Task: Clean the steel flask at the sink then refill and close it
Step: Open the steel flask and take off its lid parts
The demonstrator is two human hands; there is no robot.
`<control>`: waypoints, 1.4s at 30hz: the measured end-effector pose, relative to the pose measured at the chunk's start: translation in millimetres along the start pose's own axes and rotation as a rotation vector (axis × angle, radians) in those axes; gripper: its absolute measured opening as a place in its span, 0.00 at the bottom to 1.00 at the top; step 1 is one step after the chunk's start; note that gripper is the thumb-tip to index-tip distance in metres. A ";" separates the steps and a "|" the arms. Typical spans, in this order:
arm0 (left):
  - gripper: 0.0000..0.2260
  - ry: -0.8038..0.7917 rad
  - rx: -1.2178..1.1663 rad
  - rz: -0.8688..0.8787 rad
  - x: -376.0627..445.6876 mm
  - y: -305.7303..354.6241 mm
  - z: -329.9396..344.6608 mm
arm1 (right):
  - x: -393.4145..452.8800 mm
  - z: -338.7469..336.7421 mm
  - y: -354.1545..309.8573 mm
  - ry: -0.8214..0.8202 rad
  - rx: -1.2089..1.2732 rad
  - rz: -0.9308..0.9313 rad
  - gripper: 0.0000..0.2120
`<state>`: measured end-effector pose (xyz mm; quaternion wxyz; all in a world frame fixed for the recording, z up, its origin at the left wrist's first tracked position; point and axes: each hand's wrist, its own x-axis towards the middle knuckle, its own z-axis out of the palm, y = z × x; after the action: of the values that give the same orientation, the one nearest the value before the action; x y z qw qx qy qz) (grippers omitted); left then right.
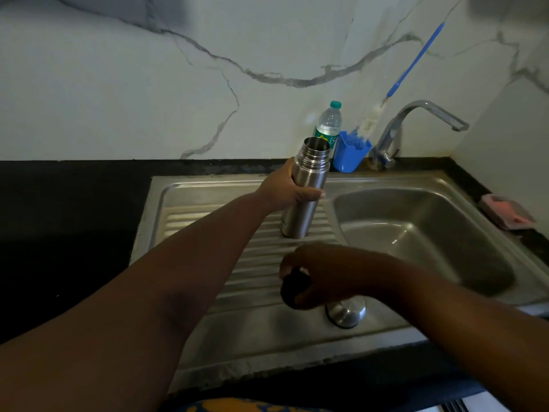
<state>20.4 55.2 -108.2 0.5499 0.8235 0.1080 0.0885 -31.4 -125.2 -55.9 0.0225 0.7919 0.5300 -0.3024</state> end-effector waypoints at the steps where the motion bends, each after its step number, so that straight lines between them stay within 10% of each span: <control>1: 0.35 0.005 -0.011 0.009 0.4 0.5 0.1 | 3.4 14.6 1.5 -0.027 -0.005 -0.016 0.23; 13: 0.33 0.015 -0.024 0.005 -3.0 2.0 0.1 | 7.5 53.9 11.0 -0.048 0.063 -0.030 0.21; 19: 0.33 0.021 -0.032 0.018 -5.2 4.3 2.1 | -5.5 40.7 18.4 0.002 0.283 0.046 0.36; 29: 0.37 0.182 -0.135 -0.009 -10.8 -3.5 24.3 | -41.4 13.1 107.5 0.465 0.265 0.304 0.16; 42: 0.26 0.382 0.070 0.112 7.0 71.6 119.1 | -78.0 11.9 287.2 0.577 0.147 0.371 0.09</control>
<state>64.4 -75.0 -86.9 0.4846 0.8151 0.1675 0.2697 188.2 -319.4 -108.2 -0.1306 0.9271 0.3385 -0.0943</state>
